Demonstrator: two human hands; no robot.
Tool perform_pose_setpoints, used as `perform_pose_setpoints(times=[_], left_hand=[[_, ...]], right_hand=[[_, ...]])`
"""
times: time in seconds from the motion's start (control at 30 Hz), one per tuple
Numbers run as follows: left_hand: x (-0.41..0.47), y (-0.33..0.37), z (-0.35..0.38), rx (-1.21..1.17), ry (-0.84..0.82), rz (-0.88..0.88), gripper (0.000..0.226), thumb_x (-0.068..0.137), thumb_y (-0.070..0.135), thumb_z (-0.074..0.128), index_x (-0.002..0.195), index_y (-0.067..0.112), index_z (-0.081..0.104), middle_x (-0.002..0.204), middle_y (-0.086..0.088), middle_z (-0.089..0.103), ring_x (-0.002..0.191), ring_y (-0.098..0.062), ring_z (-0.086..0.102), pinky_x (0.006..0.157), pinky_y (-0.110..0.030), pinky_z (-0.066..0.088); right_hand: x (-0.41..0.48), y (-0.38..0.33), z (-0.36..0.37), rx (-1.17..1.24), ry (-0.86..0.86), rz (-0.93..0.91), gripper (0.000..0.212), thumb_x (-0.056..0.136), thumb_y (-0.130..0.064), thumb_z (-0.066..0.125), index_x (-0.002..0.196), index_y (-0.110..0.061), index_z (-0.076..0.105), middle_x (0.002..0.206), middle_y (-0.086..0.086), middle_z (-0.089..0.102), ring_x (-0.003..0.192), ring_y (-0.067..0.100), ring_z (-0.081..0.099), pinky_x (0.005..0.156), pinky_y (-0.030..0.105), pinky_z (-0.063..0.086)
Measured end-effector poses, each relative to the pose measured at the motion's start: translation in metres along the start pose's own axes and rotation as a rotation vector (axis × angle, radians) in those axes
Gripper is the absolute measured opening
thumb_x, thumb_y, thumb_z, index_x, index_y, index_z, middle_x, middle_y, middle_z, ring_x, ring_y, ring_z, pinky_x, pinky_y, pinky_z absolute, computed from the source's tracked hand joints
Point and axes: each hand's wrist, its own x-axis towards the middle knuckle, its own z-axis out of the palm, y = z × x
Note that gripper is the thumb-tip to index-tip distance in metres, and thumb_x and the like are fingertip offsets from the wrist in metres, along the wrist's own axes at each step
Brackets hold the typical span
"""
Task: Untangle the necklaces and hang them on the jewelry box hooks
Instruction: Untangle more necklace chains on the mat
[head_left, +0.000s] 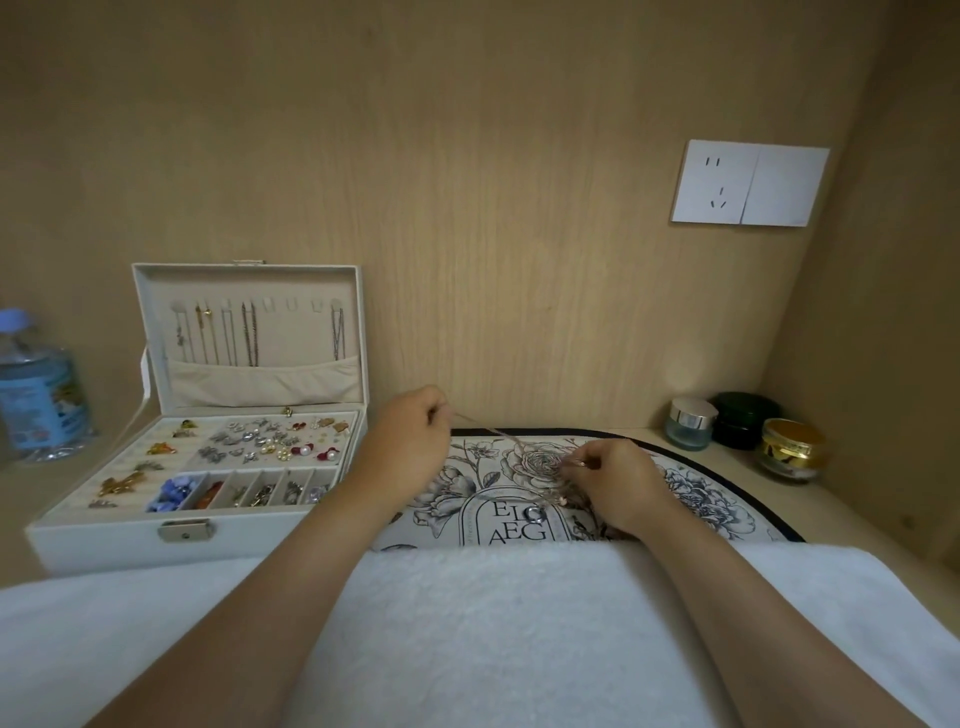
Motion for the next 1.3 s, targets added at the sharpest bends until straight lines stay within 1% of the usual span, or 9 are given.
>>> perform_pose_setpoints(times=[0.27,0.33,0.47,0.63,0.7,0.87,0.97,1.07,1.3], left_hand=[[0.002,-0.003,0.000,0.350,0.044,-0.088,0.025,0.096,0.017,0.045,0.079,0.008,0.061,0.078,-0.005,0.056,0.066,-0.019,0.056,0.050,-0.027,0.039],[-0.001,-0.003,0.005,0.404,-0.072,-0.125,0.020,0.094,0.015,0.048,0.093,0.009,0.067,0.092,-0.004,0.051,0.080,-0.021,0.061,0.067,-0.031,0.053],[-0.011,0.010,0.021,0.114,-0.234,0.048,0.035,0.095,0.027,0.060,0.129,0.022,0.061,0.126,0.005,0.060,0.114,-0.010,0.057,0.098,-0.024,0.043],[-0.016,0.021,0.032,-0.298,-0.319,-0.056,0.026,0.085,0.021,0.077,0.110,0.022,0.072,0.089,0.003,0.076,0.066,0.004,0.065,0.064,-0.014,0.049],[-0.014,0.019,0.028,-0.260,-0.277,-0.047,0.014,0.086,0.020,0.075,0.100,0.021,0.076,0.082,0.003,0.076,0.066,0.002,0.066,0.065,-0.015,0.052],[-0.009,0.021,0.019,-0.255,-0.290,-0.109,0.017,0.095,0.023,0.061,0.084,0.029,0.072,0.065,0.004,0.067,0.060,-0.009,0.067,0.073,-0.039,0.058],[-0.009,0.026,0.012,-0.251,-0.295,-0.165,0.019,0.097,0.020,0.052,0.088,0.021,0.068,0.056,0.006,0.053,0.047,-0.008,0.055,0.056,-0.028,0.050],[-0.008,0.029,0.007,-0.325,-0.313,-0.205,0.023,0.097,0.014,0.049,0.086,0.019,0.067,0.050,0.007,0.040,0.034,-0.004,0.036,0.037,-0.014,0.031],[-0.001,0.025,-0.004,-0.372,-0.249,-0.185,0.013,0.095,0.022,0.061,0.090,0.011,0.067,0.044,0.016,0.042,0.040,-0.002,0.037,0.043,-0.019,0.031]], right_hand=[[-0.001,-0.002,0.003,0.492,-0.094,-0.054,0.021,0.090,-0.023,0.073,0.072,-0.014,0.074,0.064,-0.005,0.070,0.061,0.008,0.060,0.066,0.021,0.049],[-0.002,-0.006,0.003,0.536,-0.142,-0.071,0.025,0.093,-0.022,0.069,0.075,-0.004,0.070,0.064,-0.001,0.067,0.061,0.011,0.055,0.062,0.023,0.045],[-0.007,-0.014,0.004,0.589,-0.238,-0.122,0.026,0.096,-0.021,0.065,0.077,-0.003,0.068,0.067,0.004,0.064,0.064,0.017,0.055,0.064,0.027,0.045],[-0.012,-0.021,0.001,0.622,-0.305,-0.158,0.029,0.097,-0.024,0.063,0.077,-0.005,0.069,0.066,0.005,0.059,0.060,0.017,0.053,0.061,0.027,0.042],[-0.014,-0.024,0.000,0.620,-0.306,-0.142,0.031,0.099,-0.025,0.060,0.072,-0.017,0.073,0.063,0.002,0.058,0.053,0.014,0.049,0.055,0.024,0.040],[-0.015,-0.022,-0.004,0.347,-0.157,-0.178,0.037,0.101,-0.029,0.055,0.076,-0.008,0.070,0.041,-0.012,0.049,0.039,0.002,0.038,0.047,0.020,0.032],[-0.013,-0.019,-0.006,0.261,-0.093,-0.214,0.024,0.099,-0.026,0.059,0.086,-0.018,0.076,0.050,-0.022,0.058,0.050,-0.008,0.050,0.057,0.010,0.036],[-0.013,-0.020,-0.007,0.445,-0.131,-0.176,0.023,0.095,-0.032,0.065,0.084,-0.014,0.075,0.060,-0.012,0.063,0.061,-0.001,0.056,0.071,0.024,0.047],[-0.015,-0.024,-0.003,0.457,-0.225,-0.173,0.005,0.081,-0.022,0.082,0.079,-0.020,0.078,0.069,-0.001,0.063,0.064,0.009,0.053,0.065,0.021,0.045]])
